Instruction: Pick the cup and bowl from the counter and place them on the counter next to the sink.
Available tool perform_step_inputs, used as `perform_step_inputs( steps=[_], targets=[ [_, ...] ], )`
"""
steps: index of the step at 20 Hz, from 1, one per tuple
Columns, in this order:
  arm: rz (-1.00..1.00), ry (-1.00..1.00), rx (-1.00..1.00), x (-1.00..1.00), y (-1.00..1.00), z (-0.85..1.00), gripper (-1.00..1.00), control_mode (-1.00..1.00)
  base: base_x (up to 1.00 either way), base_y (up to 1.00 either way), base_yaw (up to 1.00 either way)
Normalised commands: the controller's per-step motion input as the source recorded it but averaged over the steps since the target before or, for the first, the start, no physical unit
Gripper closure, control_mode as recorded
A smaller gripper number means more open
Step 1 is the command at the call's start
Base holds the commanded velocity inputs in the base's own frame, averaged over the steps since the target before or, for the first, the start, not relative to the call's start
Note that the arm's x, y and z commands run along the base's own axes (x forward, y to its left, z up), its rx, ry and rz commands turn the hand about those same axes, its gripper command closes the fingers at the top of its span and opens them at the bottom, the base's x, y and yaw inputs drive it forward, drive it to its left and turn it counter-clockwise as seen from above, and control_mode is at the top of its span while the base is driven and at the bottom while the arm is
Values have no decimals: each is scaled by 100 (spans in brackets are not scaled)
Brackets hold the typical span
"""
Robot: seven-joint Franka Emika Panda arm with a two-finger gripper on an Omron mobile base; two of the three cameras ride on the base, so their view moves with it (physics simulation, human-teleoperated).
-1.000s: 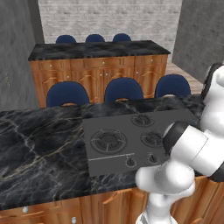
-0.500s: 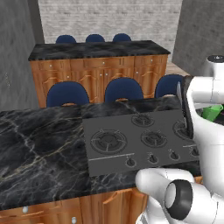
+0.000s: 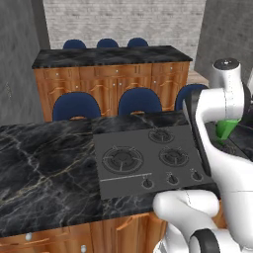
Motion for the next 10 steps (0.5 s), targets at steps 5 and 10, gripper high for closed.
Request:
perform_step_inputs(
  steps=[5,10],
  targets=[
    [0,0,0,0,0,0,100,-100,0,0,0],
    [0,0,0,0,0,0,100,100,-10,0,0]
  ],
)
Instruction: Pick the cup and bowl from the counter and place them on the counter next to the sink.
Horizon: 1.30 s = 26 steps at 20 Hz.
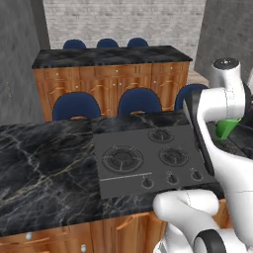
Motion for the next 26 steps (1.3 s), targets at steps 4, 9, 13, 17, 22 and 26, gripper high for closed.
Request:
perform_step_inputs(
  steps=[4,9,13,17,22,26],
  targets=[
    [0,0,0,0,0,0,100,100,-99,0,-3],
    [0,0,0,0,0,0,100,100,-100,-3,-12],
    [0,0,0,0,0,0,100,100,-41,-36,-49],
    [0,0,0,0,0,0,100,100,29,-37,-75],
    [0,0,0,0,0,0,100,100,32,-37,-76],
    [0,0,0,0,0,0,100,100,28,-36,-77]
  ],
)
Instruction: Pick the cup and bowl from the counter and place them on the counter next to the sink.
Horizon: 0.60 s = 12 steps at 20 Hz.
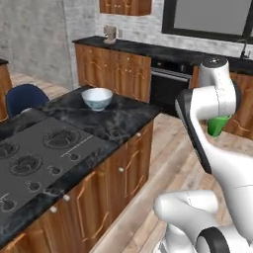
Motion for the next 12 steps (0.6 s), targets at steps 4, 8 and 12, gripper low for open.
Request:
perform_step_inputs(
  steps=[4,8,12],
  targets=[
    [0,0,0,0,0,0,100,100,30,-36,-73],
    [0,0,0,0,0,0,100,100,65,-3,-48],
    [0,0,0,0,0,0,100,100,99,6,-27]
  ],
)
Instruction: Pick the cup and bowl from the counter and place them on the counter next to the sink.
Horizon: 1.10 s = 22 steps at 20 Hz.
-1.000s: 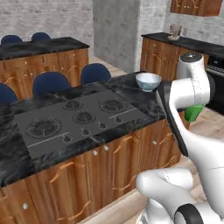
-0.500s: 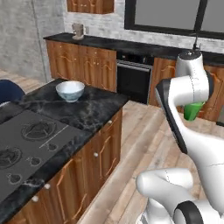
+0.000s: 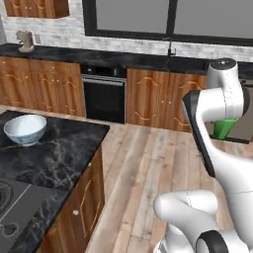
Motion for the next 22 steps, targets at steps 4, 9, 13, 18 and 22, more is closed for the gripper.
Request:
perform_step_inputs(
  steps=[4,9,13,18,22],
  targets=[
    [0,0,0,0,0,0,100,100,100,-14,-27],
    [0,0,0,0,0,0,100,100,100,-49,-27],
    [0,0,0,0,0,0,100,100,100,-43,-21],
    [0,0,0,0,0,0,100,100,100,-61,-16],
    [0,0,0,0,0,0,100,100,100,-71,-18]
  ],
)
